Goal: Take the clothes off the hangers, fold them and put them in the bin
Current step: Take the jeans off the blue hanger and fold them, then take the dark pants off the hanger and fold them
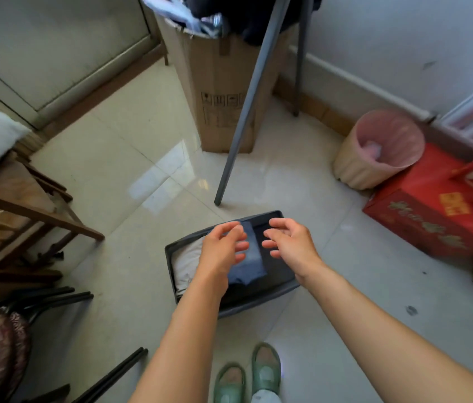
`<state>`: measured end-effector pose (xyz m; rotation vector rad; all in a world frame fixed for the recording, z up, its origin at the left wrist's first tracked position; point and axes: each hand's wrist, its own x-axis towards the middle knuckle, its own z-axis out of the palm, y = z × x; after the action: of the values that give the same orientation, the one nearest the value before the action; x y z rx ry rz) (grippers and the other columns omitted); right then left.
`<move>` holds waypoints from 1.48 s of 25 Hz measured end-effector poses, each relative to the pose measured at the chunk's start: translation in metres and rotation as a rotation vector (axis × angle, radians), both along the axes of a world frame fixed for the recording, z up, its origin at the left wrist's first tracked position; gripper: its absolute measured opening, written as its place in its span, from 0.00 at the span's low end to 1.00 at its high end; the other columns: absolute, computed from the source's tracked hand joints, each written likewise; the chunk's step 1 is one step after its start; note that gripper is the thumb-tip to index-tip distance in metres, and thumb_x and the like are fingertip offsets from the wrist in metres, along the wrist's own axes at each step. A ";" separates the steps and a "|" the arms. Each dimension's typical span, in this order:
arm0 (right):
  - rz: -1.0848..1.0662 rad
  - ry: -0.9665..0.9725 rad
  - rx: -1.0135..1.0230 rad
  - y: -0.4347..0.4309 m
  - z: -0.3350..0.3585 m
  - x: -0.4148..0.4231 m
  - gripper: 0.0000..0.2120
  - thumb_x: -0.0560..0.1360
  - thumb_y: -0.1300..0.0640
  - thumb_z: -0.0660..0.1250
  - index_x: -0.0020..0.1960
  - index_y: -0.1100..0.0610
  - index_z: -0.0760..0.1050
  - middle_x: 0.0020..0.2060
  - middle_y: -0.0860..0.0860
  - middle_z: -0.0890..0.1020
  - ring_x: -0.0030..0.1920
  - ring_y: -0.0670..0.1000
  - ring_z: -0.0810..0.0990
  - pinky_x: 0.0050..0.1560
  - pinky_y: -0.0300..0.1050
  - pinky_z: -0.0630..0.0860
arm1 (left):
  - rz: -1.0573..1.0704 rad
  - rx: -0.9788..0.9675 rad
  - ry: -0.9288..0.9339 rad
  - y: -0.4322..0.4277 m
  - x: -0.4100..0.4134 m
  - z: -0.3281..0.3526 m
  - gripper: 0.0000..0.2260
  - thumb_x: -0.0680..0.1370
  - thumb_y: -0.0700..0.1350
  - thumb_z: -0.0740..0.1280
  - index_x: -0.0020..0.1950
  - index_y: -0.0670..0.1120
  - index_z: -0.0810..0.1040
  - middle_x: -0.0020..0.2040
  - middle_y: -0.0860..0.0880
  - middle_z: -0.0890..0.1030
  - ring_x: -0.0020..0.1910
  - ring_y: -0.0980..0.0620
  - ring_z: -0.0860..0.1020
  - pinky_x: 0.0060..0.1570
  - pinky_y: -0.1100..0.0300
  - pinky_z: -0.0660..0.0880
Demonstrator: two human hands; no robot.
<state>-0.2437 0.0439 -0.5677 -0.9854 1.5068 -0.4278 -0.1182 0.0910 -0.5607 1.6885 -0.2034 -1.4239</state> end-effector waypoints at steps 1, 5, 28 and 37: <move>-0.012 -0.028 -0.005 0.004 0.024 -0.006 0.11 0.78 0.64 0.62 0.60 0.59 0.73 0.48 0.54 0.81 0.41 0.50 0.80 0.40 0.41 0.74 | -0.015 -0.023 0.007 0.004 -0.004 0.024 0.07 0.81 0.42 0.63 0.58 0.45 0.76 0.46 0.47 0.80 0.42 0.50 0.78 0.43 0.58 0.76; -0.073 -0.109 -0.068 0.028 0.122 -0.036 0.09 0.79 0.63 0.59 0.58 0.59 0.74 0.45 0.56 0.82 0.38 0.51 0.80 0.36 0.39 0.74 | -0.092 -0.117 -0.008 0.022 -0.024 0.114 0.07 0.81 0.43 0.64 0.58 0.45 0.77 0.45 0.48 0.81 0.41 0.51 0.80 0.45 0.57 0.77; -0.672 -0.092 -0.751 0.215 0.416 -0.389 0.07 0.80 0.63 0.60 0.53 0.58 0.77 0.39 0.54 0.85 0.35 0.49 0.82 0.33 0.37 0.75 | -0.766 -0.698 0.169 0.109 -0.373 0.399 0.07 0.81 0.43 0.64 0.54 0.44 0.80 0.44 0.45 0.84 0.40 0.49 0.80 0.41 0.56 0.76; -0.901 0.056 -1.072 0.284 0.469 -0.569 0.09 0.79 0.61 0.62 0.42 0.59 0.78 0.26 0.54 0.81 0.18 0.48 0.68 0.19 0.35 0.63 | -0.896 -0.758 0.175 0.184 -0.553 0.434 0.07 0.80 0.43 0.64 0.54 0.43 0.80 0.43 0.45 0.83 0.39 0.50 0.79 0.47 0.52 0.76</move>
<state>-0.8124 0.3283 -0.0986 -1.0219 1.7108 -2.0045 -0.6709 0.2747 -0.1269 0.8276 -1.3406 -1.7684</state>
